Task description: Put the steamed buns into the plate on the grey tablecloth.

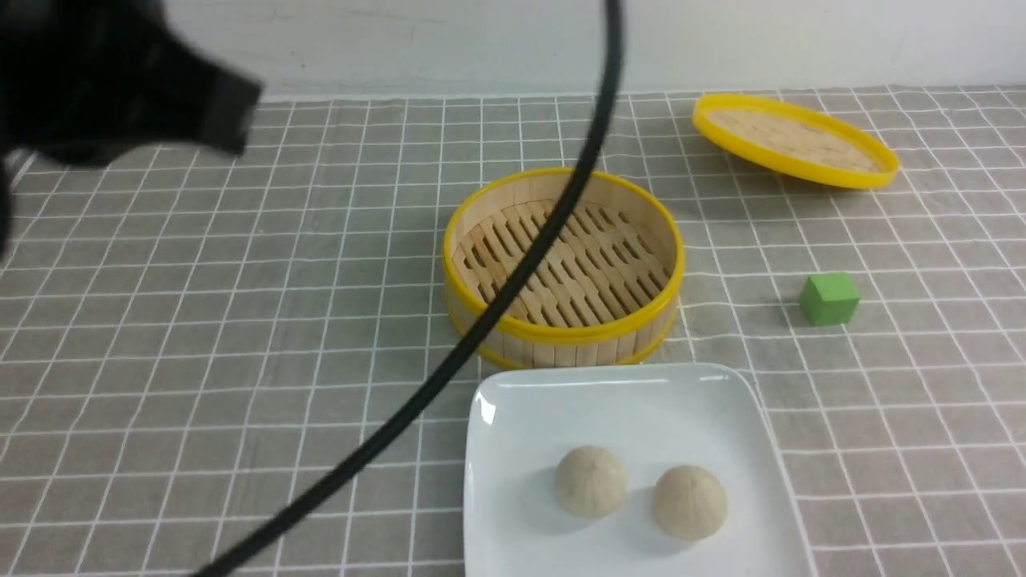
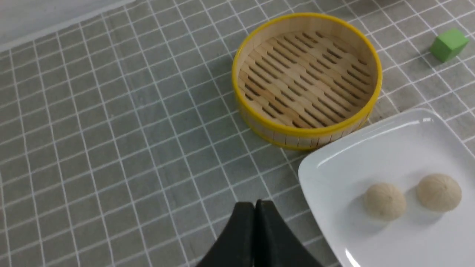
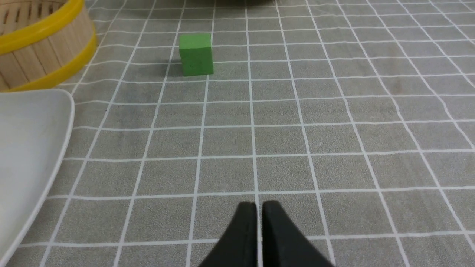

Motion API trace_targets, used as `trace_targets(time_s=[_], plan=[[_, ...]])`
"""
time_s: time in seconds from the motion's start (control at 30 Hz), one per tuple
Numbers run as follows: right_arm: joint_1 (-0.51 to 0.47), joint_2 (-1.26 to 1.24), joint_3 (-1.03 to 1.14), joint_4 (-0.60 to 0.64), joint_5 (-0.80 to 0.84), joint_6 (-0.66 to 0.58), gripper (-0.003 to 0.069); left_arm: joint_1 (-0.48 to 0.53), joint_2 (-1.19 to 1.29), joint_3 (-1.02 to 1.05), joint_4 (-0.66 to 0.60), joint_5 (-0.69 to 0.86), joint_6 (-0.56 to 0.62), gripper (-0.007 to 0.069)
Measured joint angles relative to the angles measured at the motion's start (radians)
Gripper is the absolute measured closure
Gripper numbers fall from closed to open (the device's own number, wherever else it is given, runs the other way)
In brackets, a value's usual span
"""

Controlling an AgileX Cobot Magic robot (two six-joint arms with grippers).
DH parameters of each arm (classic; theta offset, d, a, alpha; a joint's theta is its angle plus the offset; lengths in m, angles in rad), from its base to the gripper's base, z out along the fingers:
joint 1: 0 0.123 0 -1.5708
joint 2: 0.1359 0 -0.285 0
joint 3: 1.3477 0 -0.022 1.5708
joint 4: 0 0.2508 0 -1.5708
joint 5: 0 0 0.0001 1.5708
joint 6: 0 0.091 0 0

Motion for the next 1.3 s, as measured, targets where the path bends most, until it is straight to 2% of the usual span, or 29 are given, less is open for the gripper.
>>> trace_targets(time_s=[0.1, 0.17, 0.23, 0.27, 0.3, 0.37, 0.4, 0.47, 0.57, 0.83, 1.17, 1.3], plan=[[-0.001, 0.000, 0.000, 0.000, 0.000, 0.000, 0.0606, 0.000, -0.164, 0.248, -0.033, -0.043, -0.079, 0.0606], [-0.001, 0.000, 0.000, 0.000, 0.000, 0.000, 0.0604, 0.000, -0.216, 0.318, -0.062, -0.079, -0.108, 0.0606], [-0.001, 0.000, 0.000, 0.000, 0.000, 0.000, 0.0601, 0.000, -0.327, 0.514, -0.143, -0.252, -0.172, 0.0606], [-0.001, 0.000, 0.000, 0.000, 0.000, 0.000, 0.0601, 0.000, -0.334, 0.514, -0.148, -0.252, -0.176, 0.0606], [-0.001, 0.000, 0.000, 0.000, 0.000, 0.000, 0.0599, 0.000, -0.374, 0.598, -0.166, -0.363, -0.198, 0.0606], [-0.001, 0.000, 0.000, 0.000, 0.000, 0.000, 0.0596, 0.000, -0.428, 0.715, -0.150, -0.543, -0.232, 0.0605], [-0.001, 0.000, 0.000, 0.000, 0.000, 0.000, 0.0594, 0.000, -0.446, 0.767, -0.112, -0.673, -0.250, 0.0605], [-0.001, 0.000, 0.000, 0.000, 0.000, 0.000, 0.0591, 0.000, -0.460, 0.832, -0.043, -0.841, -0.263, 0.0605], [-0.001, 0.000, 0.000, 0.000, 0.000, 0.000, 0.0586, 0.000, -0.461, 0.879, 0.019, -0.987, -0.274, 0.0601], [-0.001, 0.000, 0.000, -0.001, 0.000, 0.000, 0.0575, 0.000, -0.461, 0.903, 0.060, -1.007, -0.285, 0.0591], [-0.002, 0.000, 0.000, -0.001, 0.000, 0.000, 0.0562, 0.000, -0.466, 0.923, 0.043, -1.003, -0.278, 0.0583], [-0.004, 0.000, 0.000, -0.001, 0.000, 0.000, 0.0558, 0.053, -0.491, 0.999, -0.092, -1.003, -0.112, 0.0580]])
